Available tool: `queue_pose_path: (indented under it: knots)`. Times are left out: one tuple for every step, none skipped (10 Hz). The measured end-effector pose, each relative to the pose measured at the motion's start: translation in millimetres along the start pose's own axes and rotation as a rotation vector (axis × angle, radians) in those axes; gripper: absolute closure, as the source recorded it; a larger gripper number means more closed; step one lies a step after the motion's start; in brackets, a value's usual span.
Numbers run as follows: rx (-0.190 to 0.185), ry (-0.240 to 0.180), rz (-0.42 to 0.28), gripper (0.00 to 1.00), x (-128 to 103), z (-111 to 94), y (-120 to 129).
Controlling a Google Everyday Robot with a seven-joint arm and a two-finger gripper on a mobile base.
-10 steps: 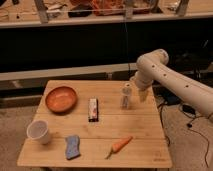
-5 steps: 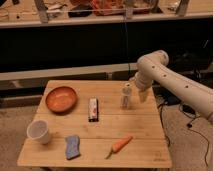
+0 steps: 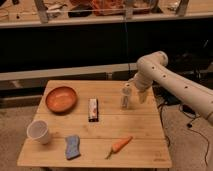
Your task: Knock the bottle over
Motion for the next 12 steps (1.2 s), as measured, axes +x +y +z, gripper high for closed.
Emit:
queue_pose_path:
  knots:
    - [0.000, -0.003, -0.009, 0.20, -1.3, 0.4, 0.0]
    - [-0.001, -0.005, -0.018, 0.20, -2.0, 1.2, 0.8]
    - [-0.002, -0.010, -0.029, 0.20, -4.0, 1.7, 1.1]
    - [-0.003, -0.014, -0.037, 0.20, -5.9, 2.6, 1.0]
    - [-0.003, -0.015, -0.045, 0.20, -6.7, 2.7, 1.1]
    - [-0.003, -0.018, -0.054, 0.20, -7.8, 3.0, 1.3]
    - [-0.004, -0.020, -0.061, 0.20, -8.5, 3.3, 1.6]
    - [-0.004, -0.023, -0.066, 0.20, -8.9, 3.7, 1.4]
    - [-0.004, -0.027, -0.073, 0.20, -9.6, 4.0, 1.2]
    - [-0.004, -0.030, -0.080, 0.20, -10.9, 4.0, 1.3]
    - [-0.004, -0.033, -0.087, 0.20, -11.7, 4.1, 0.9]
    - [-0.004, -0.036, -0.095, 0.20, -12.3, 4.0, 0.9]
